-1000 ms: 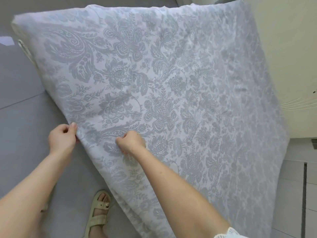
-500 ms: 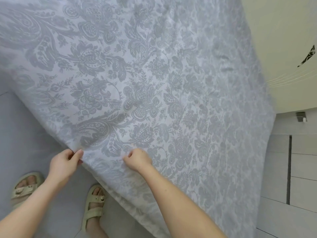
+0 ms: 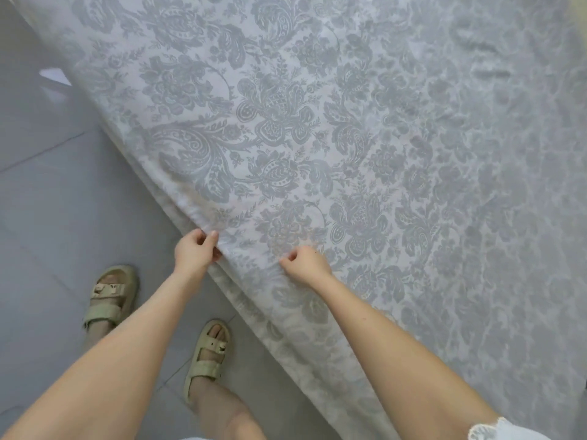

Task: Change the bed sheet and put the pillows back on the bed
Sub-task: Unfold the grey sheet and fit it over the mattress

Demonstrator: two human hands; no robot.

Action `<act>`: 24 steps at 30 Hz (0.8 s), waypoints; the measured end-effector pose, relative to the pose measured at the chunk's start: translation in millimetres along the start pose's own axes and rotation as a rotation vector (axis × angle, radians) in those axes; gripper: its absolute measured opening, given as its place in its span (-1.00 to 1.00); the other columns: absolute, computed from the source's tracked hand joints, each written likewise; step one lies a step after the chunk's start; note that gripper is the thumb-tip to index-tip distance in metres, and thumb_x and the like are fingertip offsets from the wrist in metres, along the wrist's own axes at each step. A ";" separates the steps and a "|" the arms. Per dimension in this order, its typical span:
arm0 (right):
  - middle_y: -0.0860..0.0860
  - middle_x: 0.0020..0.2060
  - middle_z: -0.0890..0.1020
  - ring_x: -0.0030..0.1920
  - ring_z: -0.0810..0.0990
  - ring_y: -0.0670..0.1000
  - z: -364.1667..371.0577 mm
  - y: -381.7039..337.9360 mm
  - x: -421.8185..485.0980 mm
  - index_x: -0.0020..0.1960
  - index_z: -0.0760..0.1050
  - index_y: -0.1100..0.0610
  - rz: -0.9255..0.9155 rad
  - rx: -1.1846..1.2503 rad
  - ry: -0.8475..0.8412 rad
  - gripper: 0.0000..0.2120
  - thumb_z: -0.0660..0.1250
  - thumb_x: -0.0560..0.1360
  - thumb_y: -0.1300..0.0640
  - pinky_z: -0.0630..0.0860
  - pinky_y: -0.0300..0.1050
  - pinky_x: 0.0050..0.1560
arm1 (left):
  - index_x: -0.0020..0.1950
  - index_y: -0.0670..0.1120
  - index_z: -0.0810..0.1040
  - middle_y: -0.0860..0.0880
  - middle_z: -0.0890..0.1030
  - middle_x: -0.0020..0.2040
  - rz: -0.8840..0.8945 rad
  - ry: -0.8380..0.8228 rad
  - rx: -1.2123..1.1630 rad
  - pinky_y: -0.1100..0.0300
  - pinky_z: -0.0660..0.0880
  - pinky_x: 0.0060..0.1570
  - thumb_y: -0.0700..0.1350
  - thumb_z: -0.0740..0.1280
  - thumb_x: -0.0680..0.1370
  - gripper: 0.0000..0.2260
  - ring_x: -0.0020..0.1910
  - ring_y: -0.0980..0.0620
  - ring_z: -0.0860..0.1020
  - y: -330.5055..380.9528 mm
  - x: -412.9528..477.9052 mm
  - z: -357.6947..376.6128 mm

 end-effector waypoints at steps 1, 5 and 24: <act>-0.01 -0.45 0.41 -0.29 0.43 0.05 7.7 11.4 -3.7 -0.39 0.31 0.09 -0.020 -0.005 -0.013 -0.66 0.21 0.53 0.02 0.29 -0.15 -0.33 | -0.20 -0.24 0.46 -0.16 0.56 -0.30 0.017 0.057 0.010 0.13 0.47 -0.21 -0.10 0.26 0.59 -0.75 -0.33 -0.06 0.54 -3.7 -2.2 4.6; -0.02 -0.43 0.43 -0.35 0.42 0.01 26.9 54.1 -17.0 -0.36 0.34 0.09 -0.079 0.026 -0.012 -0.67 0.23 0.53 -0.01 0.32 -0.11 -0.28 | -0.24 -0.11 0.40 -0.13 0.55 -0.22 -0.060 0.209 -0.224 0.08 0.50 -0.23 -0.12 0.20 0.61 -0.77 -0.25 -0.09 0.54 -10.0 -5.6 11.8; -0.01 0.01 0.62 0.03 0.57 0.05 70.0 117.5 -103.5 0.12 0.55 0.11 -0.537 -0.343 0.221 -0.76 0.18 0.59 0.03 0.52 -0.05 -0.07 | 0.06 -0.16 0.45 -0.12 0.57 0.01 -0.137 0.126 -0.322 0.06 0.49 0.09 -0.17 0.17 0.62 -0.90 -0.01 -0.05 0.55 -143.5 -193.1 26.0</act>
Point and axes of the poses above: each hand's wrist, its own x-axis towards the middle knuckle, its own z-axis out of the palm, y = z × x, the point moved 1 cm from there along x, towards the middle knuckle
